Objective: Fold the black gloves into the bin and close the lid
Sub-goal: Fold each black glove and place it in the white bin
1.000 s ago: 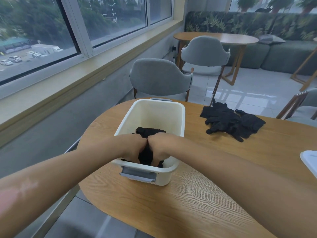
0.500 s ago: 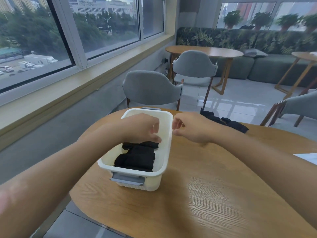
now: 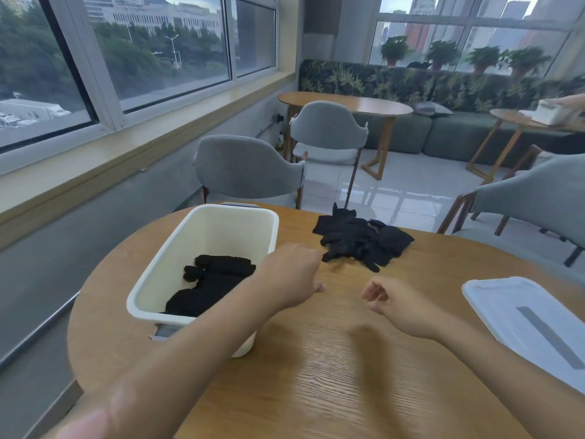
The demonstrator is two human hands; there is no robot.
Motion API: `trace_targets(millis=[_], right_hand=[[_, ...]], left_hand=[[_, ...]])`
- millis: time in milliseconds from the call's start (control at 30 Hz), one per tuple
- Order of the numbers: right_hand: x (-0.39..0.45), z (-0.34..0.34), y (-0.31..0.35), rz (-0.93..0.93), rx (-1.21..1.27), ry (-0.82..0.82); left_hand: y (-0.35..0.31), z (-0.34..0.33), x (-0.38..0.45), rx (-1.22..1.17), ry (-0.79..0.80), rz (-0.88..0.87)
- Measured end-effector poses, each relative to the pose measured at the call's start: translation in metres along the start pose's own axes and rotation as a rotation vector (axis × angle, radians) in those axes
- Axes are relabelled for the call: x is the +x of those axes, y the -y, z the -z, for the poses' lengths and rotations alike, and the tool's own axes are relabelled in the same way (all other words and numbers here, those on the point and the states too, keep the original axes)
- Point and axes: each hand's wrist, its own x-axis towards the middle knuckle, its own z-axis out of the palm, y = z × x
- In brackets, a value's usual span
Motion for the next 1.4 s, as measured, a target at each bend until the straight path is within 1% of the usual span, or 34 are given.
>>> trace_targets(millis=[167,267,367,467,567,667,767,900,967,1100,1167,1300,1400], right_hand=[[0.002,-0.019,-0.045,-0.083,0.099,-0.107],[0.01,-0.028,-0.063,-0.097,0.145,-0.18],[0.022,-0.034,-0.071,-0.106,0.17,-0.225],[0.037,-0.031,-0.066,-0.099,0.204,-0.245],[0.055,-0.025,-0.057,-0.065,0.165,-0.237],[0.076,-0.017,-0.046,-0.062,0.095,-0.199],[0.095,-0.012,-0.039,-0.098,0.059,-0.141],[0.116,-0.008,-0.038,-0.158,0.102,-0.137],[0.119,-0.005,-0.037,-0.157,0.177,-0.209],[0.113,0.013,-0.025,-0.139,0.351,-0.5],[0.105,0.027,-0.017,-0.123,0.424,-0.603],[0.088,0.054,-0.009,-0.113,0.615,-0.698],[0.072,0.071,-0.005,-0.105,0.688,-0.732]], left_hand=[[-0.011,-0.039,0.004,-0.071,0.083,0.078],[-0.013,-0.074,0.006,-0.192,0.133,0.142],[-0.009,-0.111,0.004,-0.353,0.092,0.214],[0.002,-0.144,-0.002,-0.251,0.03,0.258],[0.006,-0.164,-0.013,-0.147,-0.03,0.245],[0.006,-0.167,-0.016,-0.126,-0.087,0.235],[0.006,-0.169,-0.014,-0.127,-0.124,0.238],[0.005,-0.17,-0.015,-0.129,-0.127,0.251],[0.005,-0.17,-0.014,-0.123,-0.12,0.255],[0.008,-0.17,-0.013,-0.121,-0.126,0.252],[0.007,-0.171,-0.015,-0.114,-0.129,0.248],[0.006,-0.171,-0.016,-0.148,-0.134,0.251],[0.004,-0.17,-0.017,-0.156,-0.136,0.256]])
